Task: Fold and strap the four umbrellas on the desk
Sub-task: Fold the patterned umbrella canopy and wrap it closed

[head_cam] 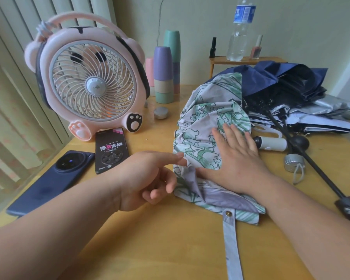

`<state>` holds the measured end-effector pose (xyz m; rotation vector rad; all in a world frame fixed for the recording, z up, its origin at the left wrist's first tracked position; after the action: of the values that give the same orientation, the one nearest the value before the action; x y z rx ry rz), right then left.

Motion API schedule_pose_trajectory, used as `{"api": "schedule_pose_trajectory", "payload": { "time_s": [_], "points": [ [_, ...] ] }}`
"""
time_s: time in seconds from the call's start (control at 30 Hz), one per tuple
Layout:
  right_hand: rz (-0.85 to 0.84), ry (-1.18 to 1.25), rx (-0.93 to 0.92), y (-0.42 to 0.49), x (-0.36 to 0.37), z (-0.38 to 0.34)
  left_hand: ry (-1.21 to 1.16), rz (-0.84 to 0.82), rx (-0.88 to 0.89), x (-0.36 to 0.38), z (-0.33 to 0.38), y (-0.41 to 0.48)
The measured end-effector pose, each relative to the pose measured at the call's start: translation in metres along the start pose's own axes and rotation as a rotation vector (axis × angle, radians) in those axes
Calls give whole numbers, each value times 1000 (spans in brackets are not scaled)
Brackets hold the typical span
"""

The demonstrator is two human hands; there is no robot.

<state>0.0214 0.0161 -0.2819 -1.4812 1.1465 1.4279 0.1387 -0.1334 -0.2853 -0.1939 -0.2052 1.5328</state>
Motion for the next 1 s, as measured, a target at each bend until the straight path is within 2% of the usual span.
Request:
{"api": "schedule_pose_trajectory", "payload": {
  "time_s": [0.17, 0.37, 0.53, 0.7, 0.77, 0.83, 0.9, 0.93, 0.97, 1.0],
  "points": [
    [13, 1, -5, 0, 0, 0, 390, -191, -63, 12, -7, -3],
    [11, -12, -14, 1, 0, 0, 517, -99, 17, -3, -9, 3],
    [7, -6, -15, 1, 1, 0, 795, -107, 48, -13, -2, 1],
    [9, -7, -17, 1, 1, 0, 962, -97, 42, -13, 4, -1],
    [7, -8, -19, 1, 1, 0, 1083, -32, 50, -17, 13, -5],
    [2, -5, -17, 0, 1, 0, 1224, 145, 228, -22, 40, -8],
    [-6, 11, -16, 0, 0, 0, 1320, 294, 659, -3, 78, -17],
    [-6, 19, -17, 0, 0, 0, 1325, 273, 856, 15, 88, -19],
    [-3, 20, -21, 1, 1, 0, 1348, 198, 952, 31, 87, -14],
    [3, 13, -27, 1, 1, 0, 1382, 95, 946, 44, 78, 1]
  ]
}}
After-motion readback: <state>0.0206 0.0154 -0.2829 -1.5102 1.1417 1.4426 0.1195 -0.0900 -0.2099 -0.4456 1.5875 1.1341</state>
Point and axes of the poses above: each hand's wrist, its own y-axis towards the middle knuckle, its own x-axis out of the palm, z = x × y, the point moved 10 cm from there along y, towards the middle knuckle, and after that the axes turned 10 degrees about x, right-handed, at the moved point
